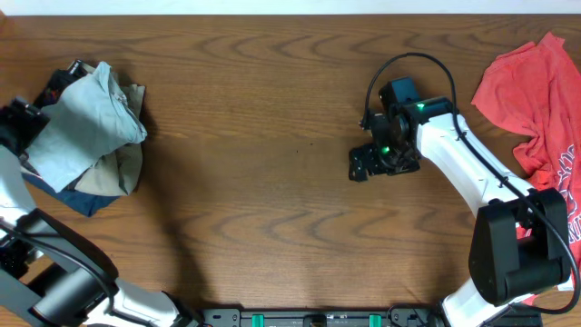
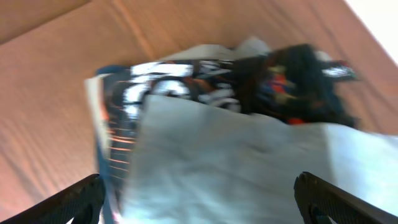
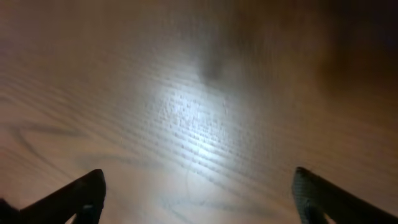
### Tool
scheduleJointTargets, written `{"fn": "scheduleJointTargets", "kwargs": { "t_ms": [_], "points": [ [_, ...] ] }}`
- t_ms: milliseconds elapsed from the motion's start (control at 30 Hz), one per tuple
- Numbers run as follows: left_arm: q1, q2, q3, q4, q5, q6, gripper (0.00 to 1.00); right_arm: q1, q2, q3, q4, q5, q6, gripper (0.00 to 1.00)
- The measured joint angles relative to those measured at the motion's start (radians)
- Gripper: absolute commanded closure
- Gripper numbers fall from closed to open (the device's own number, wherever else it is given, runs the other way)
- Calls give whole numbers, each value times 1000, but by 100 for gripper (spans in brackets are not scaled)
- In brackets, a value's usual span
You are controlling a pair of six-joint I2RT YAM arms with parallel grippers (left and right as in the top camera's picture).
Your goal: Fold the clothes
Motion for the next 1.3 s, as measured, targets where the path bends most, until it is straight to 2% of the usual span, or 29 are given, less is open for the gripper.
{"fn": "scheduleJointTargets", "kwargs": {
  "t_ms": [133,233,333,500,700,833,967,1067,1167,1300],
  "points": [
    [-118,-74,0,-40,16,0,2,-17,0,0,50,-30,42,1],
    [-271,-130,5,-109,23,5,2,-63,0,0,58,-45,88,1],
    [-429,-144,13,-215,31,9,2,-130,0,0,66,-51,116,1],
    [-632,-132,11,-473,40,12,2,-266,0,0,24,-52,121,1],
    [-708,-130,10,-818,42,12,2,-359,0,0,-123,-45,108,1],
    [-711,-131,10,-961,41,12,2,-389,0,0,-196,-45,84,1],
    [-711,-169,-34,-954,41,16,2,-397,-24,-6,-225,-39,68,1],
    [-715,-282,-136,-888,41,16,2,-396,-109,-43,-203,-22,64,1],
    [-731,-453,-250,-816,39,16,2,-396,-244,-104,-148,-1,64,1],
    [-774,-775,-418,-709,41,14,2,-396,-517,-246,-22,23,58,1]
  ]
}}
